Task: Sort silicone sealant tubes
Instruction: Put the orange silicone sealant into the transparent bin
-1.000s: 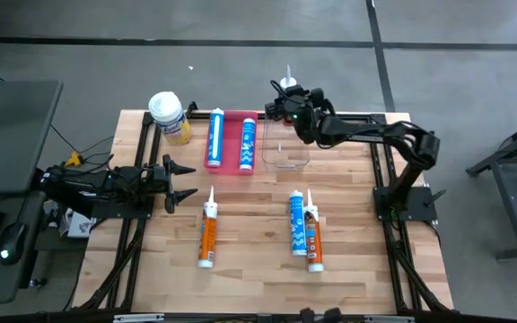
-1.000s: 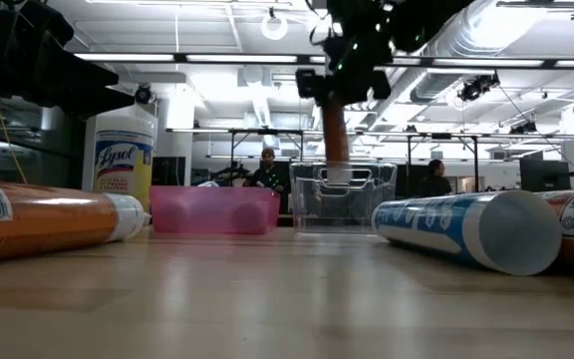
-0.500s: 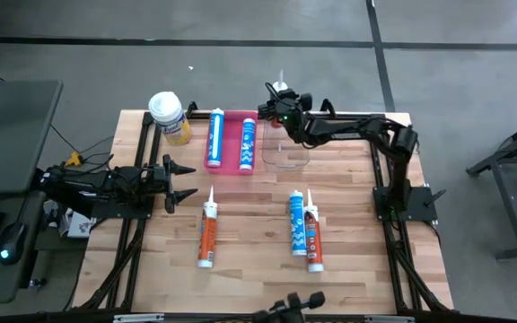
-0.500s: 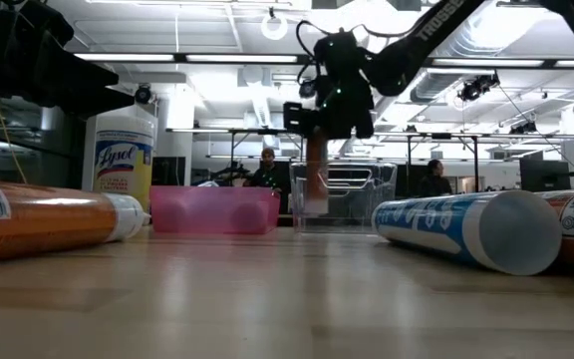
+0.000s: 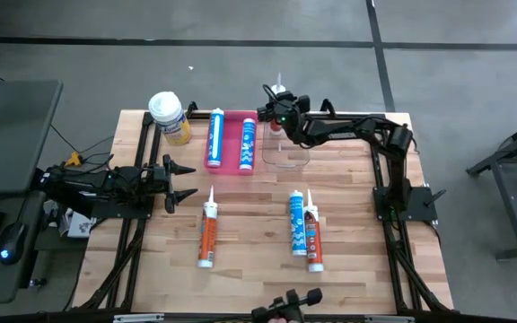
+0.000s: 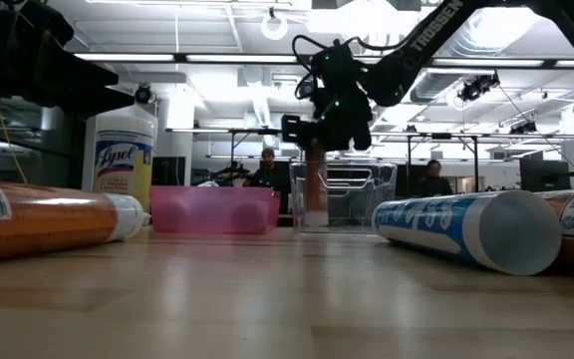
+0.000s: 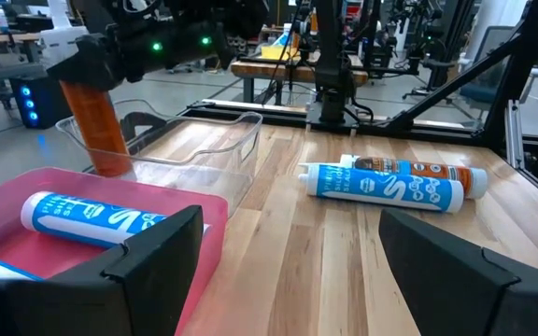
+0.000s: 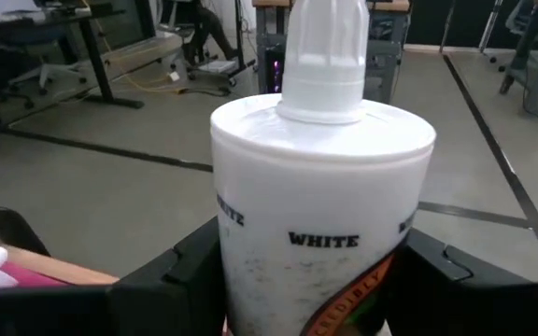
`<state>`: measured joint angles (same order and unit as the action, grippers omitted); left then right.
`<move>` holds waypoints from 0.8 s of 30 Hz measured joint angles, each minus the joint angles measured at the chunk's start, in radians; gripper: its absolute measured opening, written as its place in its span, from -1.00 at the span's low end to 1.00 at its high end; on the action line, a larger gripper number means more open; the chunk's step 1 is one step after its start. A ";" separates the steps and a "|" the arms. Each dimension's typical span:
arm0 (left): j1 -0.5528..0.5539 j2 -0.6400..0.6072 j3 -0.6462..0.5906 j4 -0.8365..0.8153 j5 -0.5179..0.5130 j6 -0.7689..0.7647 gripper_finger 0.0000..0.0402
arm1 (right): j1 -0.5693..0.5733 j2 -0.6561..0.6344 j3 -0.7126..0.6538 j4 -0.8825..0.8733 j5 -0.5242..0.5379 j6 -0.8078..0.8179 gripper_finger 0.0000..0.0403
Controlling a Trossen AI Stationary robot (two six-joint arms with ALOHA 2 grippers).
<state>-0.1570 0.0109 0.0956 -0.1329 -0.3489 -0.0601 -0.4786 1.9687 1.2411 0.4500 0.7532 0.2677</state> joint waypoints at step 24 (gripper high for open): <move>0.000 0.000 0.000 0.000 0.000 0.000 0.59 | 0.021 0.038 0.000 0.025 0.038 -0.118 0.32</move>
<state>-0.1574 0.0108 0.0956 -0.1326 -0.3489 -0.0604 -0.4571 2.0064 1.2407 0.4751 0.7916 0.1493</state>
